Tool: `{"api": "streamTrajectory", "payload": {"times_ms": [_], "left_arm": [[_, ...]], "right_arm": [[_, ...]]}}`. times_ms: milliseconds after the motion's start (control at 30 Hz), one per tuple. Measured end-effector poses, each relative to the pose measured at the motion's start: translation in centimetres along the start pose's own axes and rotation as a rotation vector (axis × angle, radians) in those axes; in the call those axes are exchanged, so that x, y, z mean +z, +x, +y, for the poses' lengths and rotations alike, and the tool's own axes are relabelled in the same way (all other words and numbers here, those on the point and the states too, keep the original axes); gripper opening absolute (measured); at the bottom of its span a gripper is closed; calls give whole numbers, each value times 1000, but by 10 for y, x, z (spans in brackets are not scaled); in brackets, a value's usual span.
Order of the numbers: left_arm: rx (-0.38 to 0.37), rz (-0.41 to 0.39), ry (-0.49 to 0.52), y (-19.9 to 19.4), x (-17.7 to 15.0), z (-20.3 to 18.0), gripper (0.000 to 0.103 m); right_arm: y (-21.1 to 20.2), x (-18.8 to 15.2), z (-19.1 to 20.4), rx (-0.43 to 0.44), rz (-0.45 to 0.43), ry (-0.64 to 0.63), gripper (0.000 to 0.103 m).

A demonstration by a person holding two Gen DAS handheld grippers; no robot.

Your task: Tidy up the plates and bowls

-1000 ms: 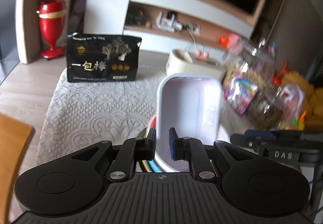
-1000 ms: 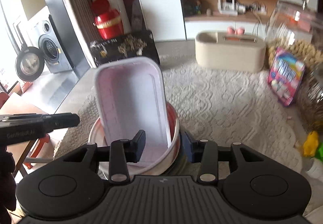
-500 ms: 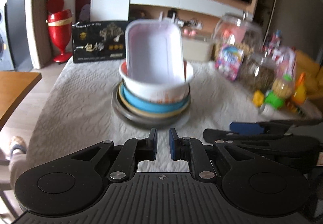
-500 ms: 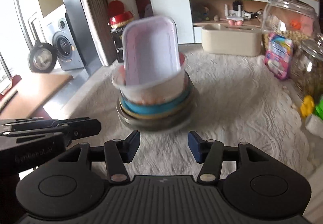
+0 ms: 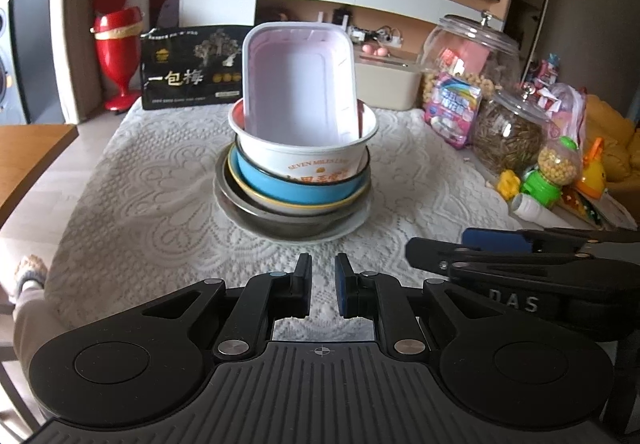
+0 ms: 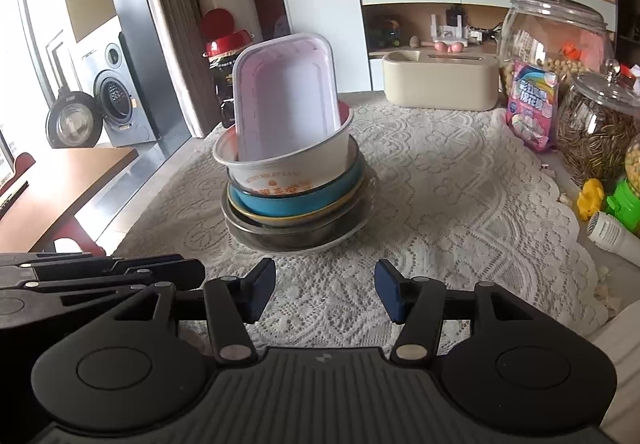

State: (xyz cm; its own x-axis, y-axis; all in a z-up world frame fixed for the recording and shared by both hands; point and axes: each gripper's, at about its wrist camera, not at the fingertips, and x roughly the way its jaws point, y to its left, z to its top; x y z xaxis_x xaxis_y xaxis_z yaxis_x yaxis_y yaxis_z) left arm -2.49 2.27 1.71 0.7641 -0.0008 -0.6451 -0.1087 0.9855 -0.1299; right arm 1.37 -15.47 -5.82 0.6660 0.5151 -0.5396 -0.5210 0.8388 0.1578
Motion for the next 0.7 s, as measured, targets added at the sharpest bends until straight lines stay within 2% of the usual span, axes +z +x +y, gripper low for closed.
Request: {"api": "streamTrajectory", "payload": {"times_ms": [700], "left_arm": [[5,5,-1,0,-1,-1,15]], "right_arm": [[1,-1,2,7,16,-5,56]]}}
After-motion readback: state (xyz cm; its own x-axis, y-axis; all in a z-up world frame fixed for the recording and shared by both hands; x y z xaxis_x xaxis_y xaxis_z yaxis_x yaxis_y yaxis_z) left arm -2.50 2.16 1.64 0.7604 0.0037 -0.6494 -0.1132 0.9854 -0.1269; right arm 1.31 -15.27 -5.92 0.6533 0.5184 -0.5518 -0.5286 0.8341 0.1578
